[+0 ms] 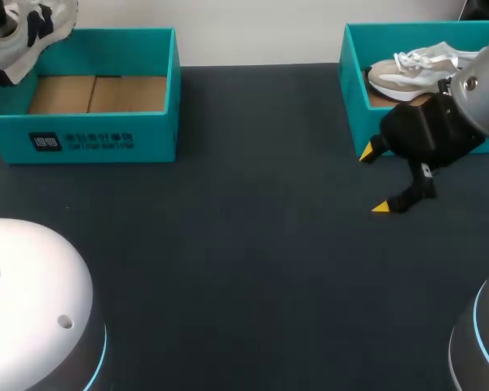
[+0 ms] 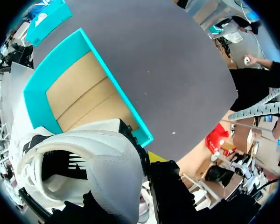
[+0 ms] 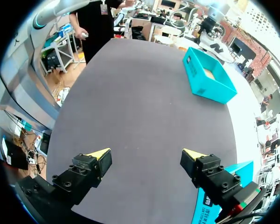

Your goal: Take the shoe out of the shoebox, open the shoe tongue, remove and reinsert the insole, then place the shoe into the shoebox

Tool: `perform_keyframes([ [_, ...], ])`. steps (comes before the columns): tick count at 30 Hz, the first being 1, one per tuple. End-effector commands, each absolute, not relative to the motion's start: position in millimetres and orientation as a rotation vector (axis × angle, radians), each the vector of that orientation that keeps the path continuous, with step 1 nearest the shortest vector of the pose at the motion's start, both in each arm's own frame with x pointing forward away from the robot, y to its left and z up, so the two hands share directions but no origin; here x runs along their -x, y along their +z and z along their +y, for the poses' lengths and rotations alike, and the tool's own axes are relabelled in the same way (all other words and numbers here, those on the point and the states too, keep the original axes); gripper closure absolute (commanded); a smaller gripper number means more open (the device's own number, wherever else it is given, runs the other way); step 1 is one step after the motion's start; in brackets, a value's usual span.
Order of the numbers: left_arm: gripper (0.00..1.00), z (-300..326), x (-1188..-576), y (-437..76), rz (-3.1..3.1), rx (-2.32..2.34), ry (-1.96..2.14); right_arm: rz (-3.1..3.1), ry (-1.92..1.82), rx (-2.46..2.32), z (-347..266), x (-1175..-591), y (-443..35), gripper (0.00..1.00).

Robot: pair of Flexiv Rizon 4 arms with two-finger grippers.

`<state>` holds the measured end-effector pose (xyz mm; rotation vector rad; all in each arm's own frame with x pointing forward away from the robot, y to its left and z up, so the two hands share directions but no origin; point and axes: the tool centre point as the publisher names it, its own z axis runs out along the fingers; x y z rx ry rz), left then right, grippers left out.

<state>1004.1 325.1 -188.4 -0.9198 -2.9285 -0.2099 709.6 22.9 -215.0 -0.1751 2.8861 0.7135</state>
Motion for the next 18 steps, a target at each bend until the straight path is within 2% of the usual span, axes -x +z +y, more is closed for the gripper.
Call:
perform_keyframes([
  [1,1.0,333.3,-1011.2,-179.0,-2.297,2.145,-0.404,2.885,0.711,0.174,23.7,-709.6,-216.5,0.0],
  [6,1.0,335.0,-1014.2,-178.2,-2.086,2.332,-0.566,2.885,0.711,0.174,23.7,-709.6,-216.5,0.0],
  [18,1.0,335.0,-1014.2,-178.2,-2.086,2.332,-0.566,2.885,0.711,0.174,23.7,-709.6,-216.5,0.0],
])
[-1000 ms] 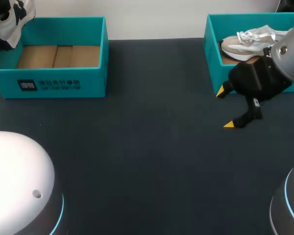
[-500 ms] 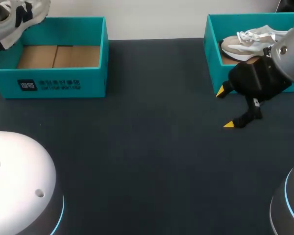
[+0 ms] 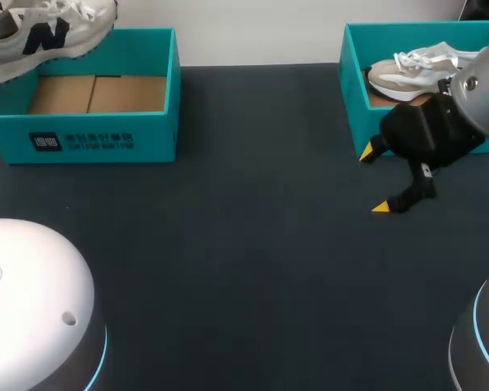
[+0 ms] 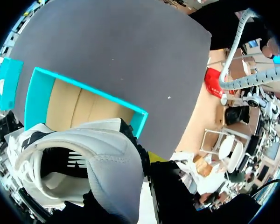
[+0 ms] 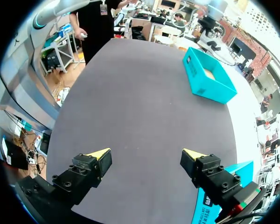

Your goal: Take the shoe out of the shoebox, open the shoe tongue, remove and reinsert the insole, then place the shoe into the shoebox

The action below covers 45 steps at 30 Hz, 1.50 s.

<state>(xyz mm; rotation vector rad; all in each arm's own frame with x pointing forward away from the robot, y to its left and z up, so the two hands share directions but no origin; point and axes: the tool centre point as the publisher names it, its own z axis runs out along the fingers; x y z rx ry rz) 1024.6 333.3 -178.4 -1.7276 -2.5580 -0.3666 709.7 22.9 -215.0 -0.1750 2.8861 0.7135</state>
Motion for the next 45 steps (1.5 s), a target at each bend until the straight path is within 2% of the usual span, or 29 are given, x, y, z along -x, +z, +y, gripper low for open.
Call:
perform_keyframes([
  [1,1.0,335,-1014,-178,-2.086,2.332,-0.566,2.885,0.711,0.174,24,-710,-216,0.0],
  [28,1.0,324,-1025,-175,-2.018,2.346,-0.442,2.885,0.711,0.174,24,-710,-216,0.0],
  [45,1.0,316,-1081,-186,-1.964,2.334,-0.308,2.885,0.711,0.174,24,-710,-216,0.0],
])
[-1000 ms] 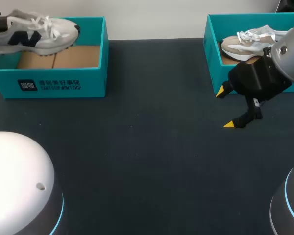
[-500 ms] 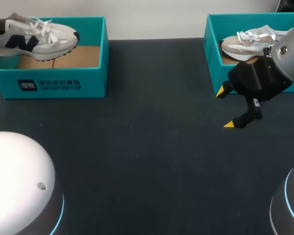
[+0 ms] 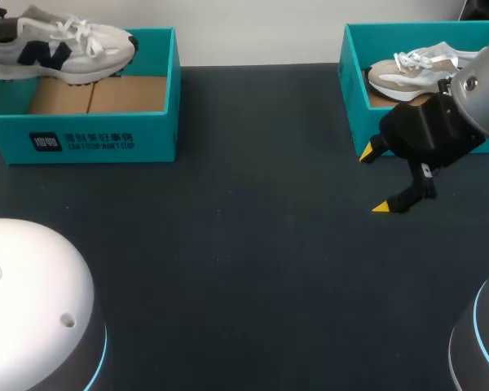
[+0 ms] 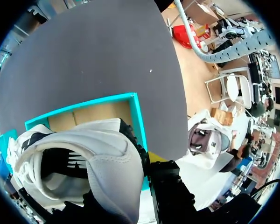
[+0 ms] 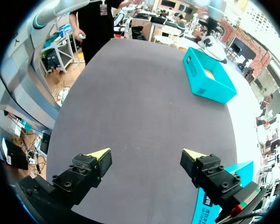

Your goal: Take the shoe out of the shoebox, open the shoe tongue, remove and reinsert the insole, then place the shoe into the shoebox

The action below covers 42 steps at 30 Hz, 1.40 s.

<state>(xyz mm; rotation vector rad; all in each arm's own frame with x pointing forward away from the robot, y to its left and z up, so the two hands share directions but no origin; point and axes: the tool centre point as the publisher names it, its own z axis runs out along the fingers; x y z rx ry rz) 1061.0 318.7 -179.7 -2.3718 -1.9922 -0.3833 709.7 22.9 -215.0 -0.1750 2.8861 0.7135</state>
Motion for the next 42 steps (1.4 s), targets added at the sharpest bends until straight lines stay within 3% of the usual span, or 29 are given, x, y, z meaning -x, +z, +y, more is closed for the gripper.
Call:
perform_keyframes([
  [1,1.0,316,-1083,-189,-1.964,2.327,-0.288,2.885,0.711,0.174,24,-710,-216,0.0],
  [18,1.0,309,-1092,-249,-1.964,2.294,-0.302,2.885,0.711,0.174,24,-710,-216,0.0],
  [42,1.0,306,-1058,-306,-1.972,2.283,-0.295,2.885,0.711,0.174,24,-710,-216,0.0],
])
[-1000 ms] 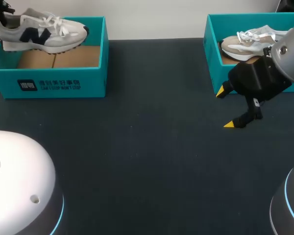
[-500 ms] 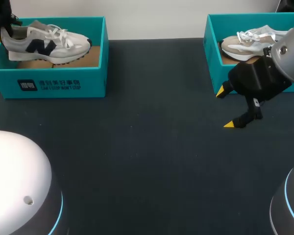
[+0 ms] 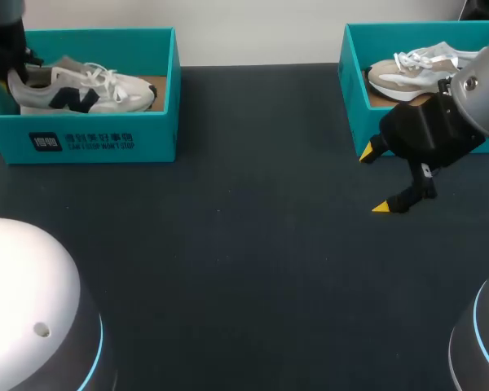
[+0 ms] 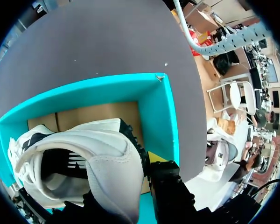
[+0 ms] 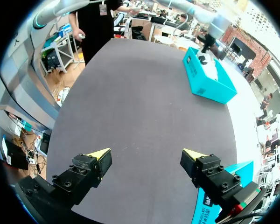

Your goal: Take the shoe out of the shoebox, open the shoe tongue, remove and reinsert the insole, then place the shoe into the shoebox

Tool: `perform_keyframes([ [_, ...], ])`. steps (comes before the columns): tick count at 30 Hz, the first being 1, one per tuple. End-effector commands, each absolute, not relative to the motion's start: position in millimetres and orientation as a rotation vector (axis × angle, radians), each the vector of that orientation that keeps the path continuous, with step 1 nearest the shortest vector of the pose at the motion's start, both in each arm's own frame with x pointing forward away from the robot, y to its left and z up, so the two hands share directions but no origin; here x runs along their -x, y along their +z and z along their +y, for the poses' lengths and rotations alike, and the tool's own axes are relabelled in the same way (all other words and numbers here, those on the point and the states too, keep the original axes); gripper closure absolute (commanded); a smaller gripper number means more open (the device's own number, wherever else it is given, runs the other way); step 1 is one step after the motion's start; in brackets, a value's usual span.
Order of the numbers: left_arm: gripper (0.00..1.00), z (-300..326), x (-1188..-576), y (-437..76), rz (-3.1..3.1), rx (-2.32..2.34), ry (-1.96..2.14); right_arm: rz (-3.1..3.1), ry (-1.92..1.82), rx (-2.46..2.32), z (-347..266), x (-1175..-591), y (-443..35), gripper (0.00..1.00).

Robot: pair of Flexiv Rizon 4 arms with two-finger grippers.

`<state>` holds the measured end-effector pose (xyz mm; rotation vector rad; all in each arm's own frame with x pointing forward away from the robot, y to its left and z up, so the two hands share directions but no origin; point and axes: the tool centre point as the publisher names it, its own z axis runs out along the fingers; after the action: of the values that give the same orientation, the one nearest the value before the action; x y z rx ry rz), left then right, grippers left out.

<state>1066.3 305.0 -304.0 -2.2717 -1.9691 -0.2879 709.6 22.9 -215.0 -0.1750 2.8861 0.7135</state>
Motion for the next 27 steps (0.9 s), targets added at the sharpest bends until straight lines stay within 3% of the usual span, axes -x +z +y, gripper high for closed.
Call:
perform_keyframes([
  [1,1.0,306,-1056,-308,-1.971,2.282,-0.288,2.885,0.711,0.174,24,-710,-216,0.0],
  [27,1.0,316,-1041,-350,-1.934,2.249,-0.236,2.885,0.711,0.174,24,-710,-216,0.0],
])
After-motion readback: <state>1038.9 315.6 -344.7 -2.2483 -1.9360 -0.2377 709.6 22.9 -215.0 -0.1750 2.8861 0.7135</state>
